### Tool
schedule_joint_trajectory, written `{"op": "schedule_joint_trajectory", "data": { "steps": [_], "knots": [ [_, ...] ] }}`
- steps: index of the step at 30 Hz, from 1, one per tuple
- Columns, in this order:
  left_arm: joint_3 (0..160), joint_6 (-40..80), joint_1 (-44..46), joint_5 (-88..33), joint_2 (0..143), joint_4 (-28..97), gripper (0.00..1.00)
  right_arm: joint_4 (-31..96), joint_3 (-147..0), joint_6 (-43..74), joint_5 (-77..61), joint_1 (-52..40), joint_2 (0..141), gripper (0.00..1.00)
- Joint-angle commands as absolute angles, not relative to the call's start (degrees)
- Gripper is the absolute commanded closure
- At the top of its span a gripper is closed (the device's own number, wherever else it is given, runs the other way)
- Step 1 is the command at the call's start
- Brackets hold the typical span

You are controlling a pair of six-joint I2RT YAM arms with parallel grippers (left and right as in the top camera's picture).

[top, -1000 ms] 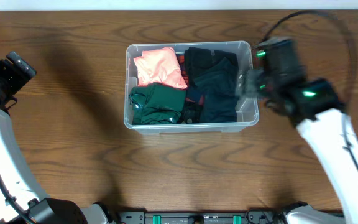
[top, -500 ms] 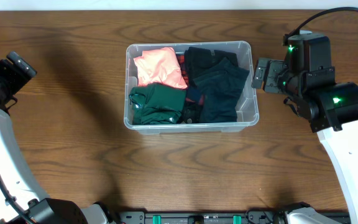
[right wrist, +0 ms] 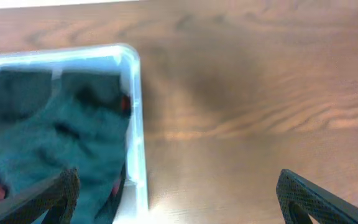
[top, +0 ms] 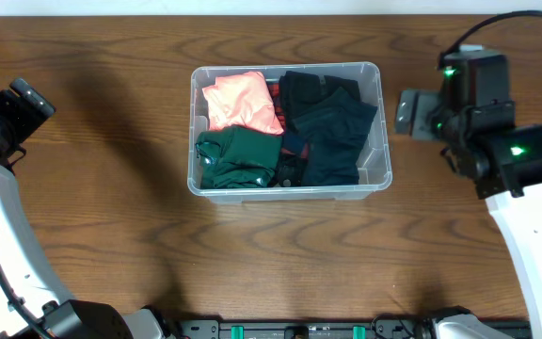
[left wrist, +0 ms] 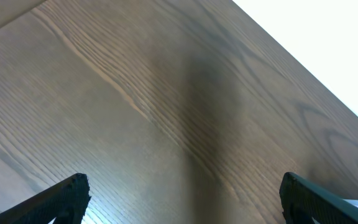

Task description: Pack container

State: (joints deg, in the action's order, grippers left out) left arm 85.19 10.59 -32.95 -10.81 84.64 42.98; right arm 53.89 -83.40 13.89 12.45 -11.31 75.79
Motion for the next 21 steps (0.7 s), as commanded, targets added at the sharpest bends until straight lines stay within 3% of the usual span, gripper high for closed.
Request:
{"op": "schedule_joint_trajectory", "data": {
  "steps": [1,7,21],
  "knots": [
    [85.23,10.09,-33.1,-11.33,84.99,42.76,0.02,50.15,-82.04,9.23,10.63,-7.42,69.78,0.01],
    [85.23,10.09,-33.1,-11.33,84.99,42.76,0.02,37.95,-71.7,-3.55,1.56,-2.72,55.83,0.01],
    [85.23,10.09,-33.1,-11.33,84.99,42.74,0.02,7.09,-27.64,-11.42,-12.12,3.88,20.16,0.01]
  ]
}}
